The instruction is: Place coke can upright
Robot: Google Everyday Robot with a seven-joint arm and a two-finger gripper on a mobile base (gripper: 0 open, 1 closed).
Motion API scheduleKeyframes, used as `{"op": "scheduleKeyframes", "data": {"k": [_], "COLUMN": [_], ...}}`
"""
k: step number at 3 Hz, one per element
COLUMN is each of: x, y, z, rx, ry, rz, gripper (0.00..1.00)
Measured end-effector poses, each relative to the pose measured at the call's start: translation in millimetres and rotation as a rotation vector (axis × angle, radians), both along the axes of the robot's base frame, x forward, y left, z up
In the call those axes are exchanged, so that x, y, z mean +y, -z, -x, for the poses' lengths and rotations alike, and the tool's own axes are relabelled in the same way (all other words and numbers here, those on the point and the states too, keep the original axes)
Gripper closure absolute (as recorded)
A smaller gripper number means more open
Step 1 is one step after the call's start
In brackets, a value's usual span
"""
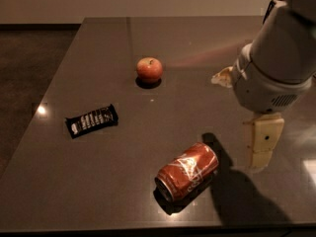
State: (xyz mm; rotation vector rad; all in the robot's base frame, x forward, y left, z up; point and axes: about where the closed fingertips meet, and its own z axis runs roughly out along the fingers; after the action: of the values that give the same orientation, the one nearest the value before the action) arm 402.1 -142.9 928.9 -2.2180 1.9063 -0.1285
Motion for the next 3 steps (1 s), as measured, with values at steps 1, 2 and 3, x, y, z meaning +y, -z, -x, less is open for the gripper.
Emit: {"op": "scheduleKeyframes", "data": {"k": [1,2,3], "x": [21.6,41.8,62.1], "y": [24.8,43.7,62.4], "z": [22.3,41.0,55.6], "rx": [0.033,0.061,0.089], "ry": [-0.148,-0.271,-0.373], "rz": [0.017,0.02,0.028], "gripper": [0.0,0.0,0.0]}}
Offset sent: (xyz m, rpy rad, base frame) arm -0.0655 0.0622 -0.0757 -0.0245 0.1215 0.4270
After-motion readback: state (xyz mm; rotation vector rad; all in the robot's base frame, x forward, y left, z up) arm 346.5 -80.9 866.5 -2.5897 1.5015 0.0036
